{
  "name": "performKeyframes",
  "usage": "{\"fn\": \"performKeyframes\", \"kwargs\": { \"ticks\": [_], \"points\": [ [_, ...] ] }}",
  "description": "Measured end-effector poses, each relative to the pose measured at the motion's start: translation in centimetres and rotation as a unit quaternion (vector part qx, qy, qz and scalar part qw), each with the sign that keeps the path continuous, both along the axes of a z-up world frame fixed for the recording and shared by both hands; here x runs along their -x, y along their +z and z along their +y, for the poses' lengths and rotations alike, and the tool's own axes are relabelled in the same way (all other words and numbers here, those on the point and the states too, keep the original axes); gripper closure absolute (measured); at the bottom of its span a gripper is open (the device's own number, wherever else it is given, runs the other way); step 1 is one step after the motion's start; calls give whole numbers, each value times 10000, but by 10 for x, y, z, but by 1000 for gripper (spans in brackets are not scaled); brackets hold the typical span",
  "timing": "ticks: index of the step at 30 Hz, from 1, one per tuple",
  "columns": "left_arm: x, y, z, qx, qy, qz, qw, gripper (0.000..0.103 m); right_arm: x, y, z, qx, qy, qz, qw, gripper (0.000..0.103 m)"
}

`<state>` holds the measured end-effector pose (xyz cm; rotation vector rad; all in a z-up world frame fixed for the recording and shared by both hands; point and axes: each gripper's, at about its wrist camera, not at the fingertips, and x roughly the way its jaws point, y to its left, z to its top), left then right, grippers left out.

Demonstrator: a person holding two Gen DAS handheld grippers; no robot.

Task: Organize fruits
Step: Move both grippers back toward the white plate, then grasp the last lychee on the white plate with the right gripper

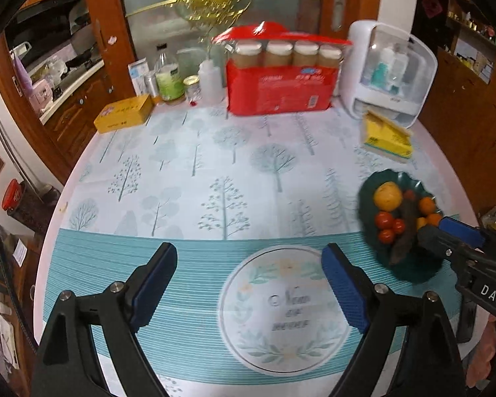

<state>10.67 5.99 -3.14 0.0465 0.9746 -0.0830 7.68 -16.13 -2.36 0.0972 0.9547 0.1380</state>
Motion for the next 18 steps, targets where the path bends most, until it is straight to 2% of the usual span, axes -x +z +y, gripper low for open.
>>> {"fn": "performKeyframes", "kwargs": {
  "ticks": [6, 12, 18],
  "points": [
    [-21, -39, 16, 169, -181, 363, 9990, 15, -13, -38, 24, 97, -210, 257, 9994, 56],
    [-44, -82, 20, 319, -321, 737, 9963, 15, -27, -91, 39, 122, -365, 707, 9968, 56],
    [-58, -111, 20, 403, -427, 834, 9948, 15, -44, -126, 46, 124, -485, 971, 9940, 56]
  ]
}}
